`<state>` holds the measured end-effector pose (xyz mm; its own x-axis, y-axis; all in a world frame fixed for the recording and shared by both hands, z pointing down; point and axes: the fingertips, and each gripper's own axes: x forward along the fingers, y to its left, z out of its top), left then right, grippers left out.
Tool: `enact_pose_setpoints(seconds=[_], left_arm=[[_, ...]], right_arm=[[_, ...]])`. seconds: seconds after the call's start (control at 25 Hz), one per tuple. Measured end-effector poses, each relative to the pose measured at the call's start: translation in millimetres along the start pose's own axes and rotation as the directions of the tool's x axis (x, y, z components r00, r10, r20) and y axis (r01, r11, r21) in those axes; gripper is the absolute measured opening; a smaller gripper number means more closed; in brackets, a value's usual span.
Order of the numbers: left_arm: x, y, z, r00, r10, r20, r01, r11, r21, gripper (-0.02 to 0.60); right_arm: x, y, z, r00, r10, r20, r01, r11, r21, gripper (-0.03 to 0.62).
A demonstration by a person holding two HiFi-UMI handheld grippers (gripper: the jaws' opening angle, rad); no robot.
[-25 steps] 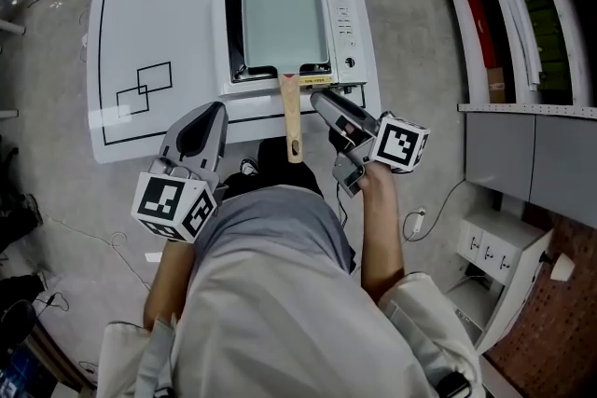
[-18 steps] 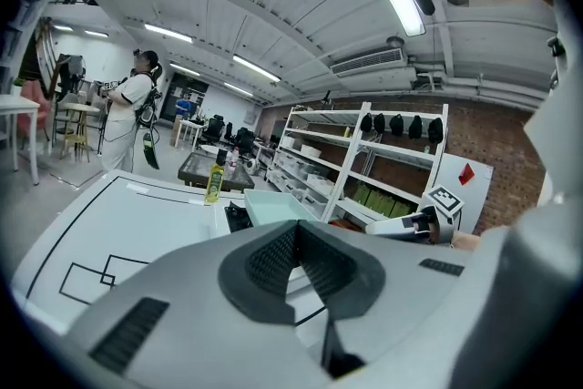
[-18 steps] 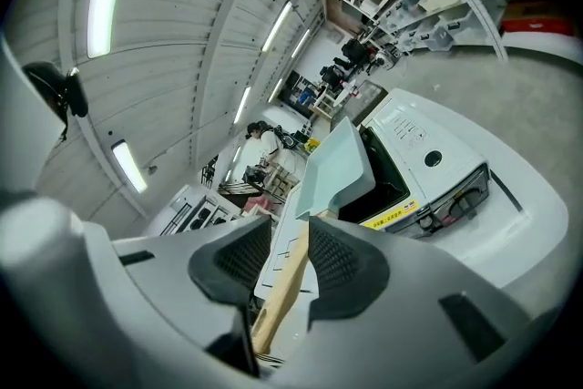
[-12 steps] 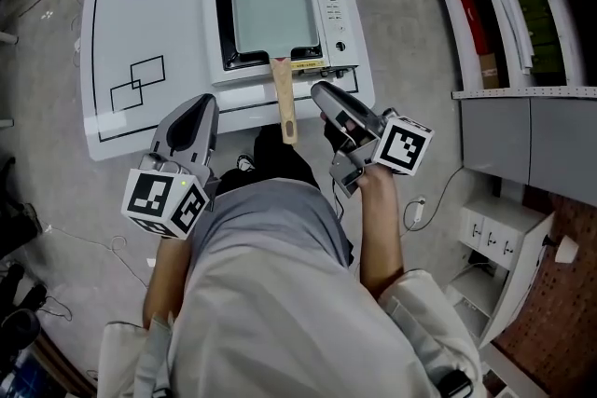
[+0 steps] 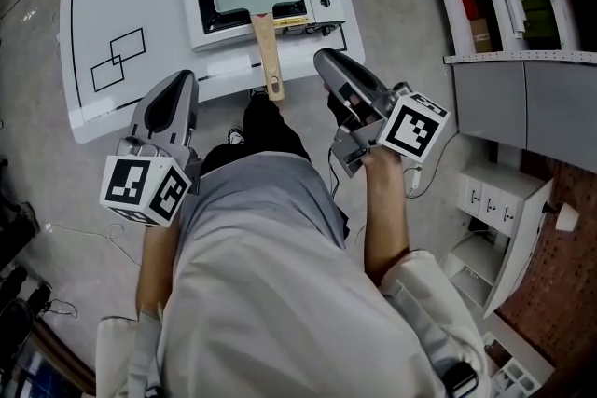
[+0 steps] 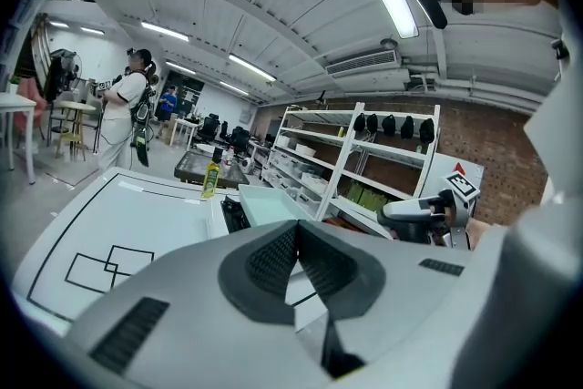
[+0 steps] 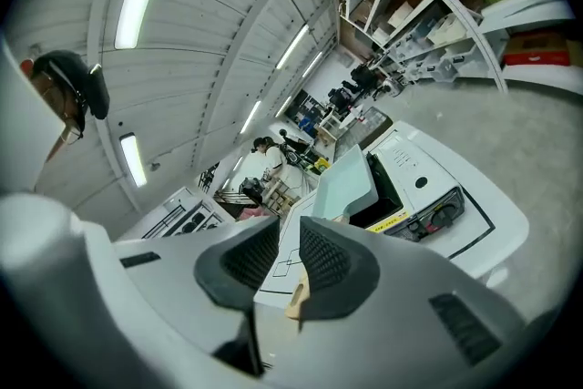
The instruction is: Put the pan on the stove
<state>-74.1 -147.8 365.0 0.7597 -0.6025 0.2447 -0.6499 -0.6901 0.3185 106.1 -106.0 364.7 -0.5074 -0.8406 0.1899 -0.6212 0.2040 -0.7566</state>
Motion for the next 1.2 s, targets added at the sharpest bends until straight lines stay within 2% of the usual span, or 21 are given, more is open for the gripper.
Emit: enact_pose_setpoints(seconds=[0.48,0.68,0.88,1.2], left_arm=[[-26.7,-5.6,-11.7,1.000,0.010,-0.017,-0.011,1.000,-0.005,0.006],[-37.1,-6.2,-14.6,1.000,0.027,-0.014,-0.027,1.000,-0.002,0.006],[-42.3,-7.6,-19.5,0.999,0.034,-0.015,-0.034,0.999,-0.006,0.008],[-53.9,-10.7,-20.6,0.999,0.044,-0.012,-0.044,0.999,0.005,0.006]], right_arm=[[-19.1,9.4,-21.9,0.998,-0.063,-0.011,0.062,0.995,-0.079,0.057],[-22.2,13.4,-30.6,0.996,-0.090,-0.008,0.088,0.985,-0.148,0.055],[-24.1,16.7,-42.5,0.990,-0.141,-0.028,0.128,0.953,-0.273,0.054],[-31.3,24.1,-60.6,0.978,-0.203,-0.036,0.175,0.907,-0.382,0.038]])
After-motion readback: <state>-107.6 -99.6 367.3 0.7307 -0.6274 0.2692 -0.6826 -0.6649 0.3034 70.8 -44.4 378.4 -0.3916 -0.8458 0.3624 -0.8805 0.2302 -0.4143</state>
